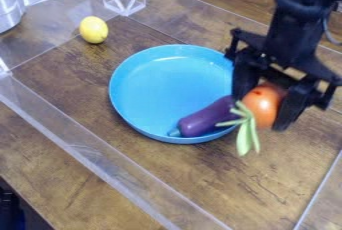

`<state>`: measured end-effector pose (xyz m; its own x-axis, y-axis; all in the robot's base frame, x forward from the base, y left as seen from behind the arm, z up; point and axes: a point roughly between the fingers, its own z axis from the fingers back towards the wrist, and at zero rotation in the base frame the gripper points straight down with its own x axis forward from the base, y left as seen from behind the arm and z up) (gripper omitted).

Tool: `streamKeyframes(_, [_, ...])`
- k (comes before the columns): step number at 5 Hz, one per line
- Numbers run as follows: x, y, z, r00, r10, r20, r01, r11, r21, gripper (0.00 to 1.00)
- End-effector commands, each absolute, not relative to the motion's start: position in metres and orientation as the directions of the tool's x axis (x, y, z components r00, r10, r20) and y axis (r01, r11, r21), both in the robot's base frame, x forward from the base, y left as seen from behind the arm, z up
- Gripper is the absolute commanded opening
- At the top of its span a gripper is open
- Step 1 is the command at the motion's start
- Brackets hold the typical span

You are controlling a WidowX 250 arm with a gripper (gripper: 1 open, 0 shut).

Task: Put the carrot in the blue tray

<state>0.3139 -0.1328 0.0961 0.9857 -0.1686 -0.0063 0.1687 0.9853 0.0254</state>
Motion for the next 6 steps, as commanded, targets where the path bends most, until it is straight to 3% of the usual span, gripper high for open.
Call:
streamKeyframes(1, [0.309, -0.1382, 0.1295, 0.977, -0.19, 0.093, 0.191, 0.982, 0.001, 0.0])
streamKeyframes(6, [0.3001, -0.1413, 0.1304, 0.971, -0.227, 0.08, 0.228, 0.974, -0.01, 0.0])
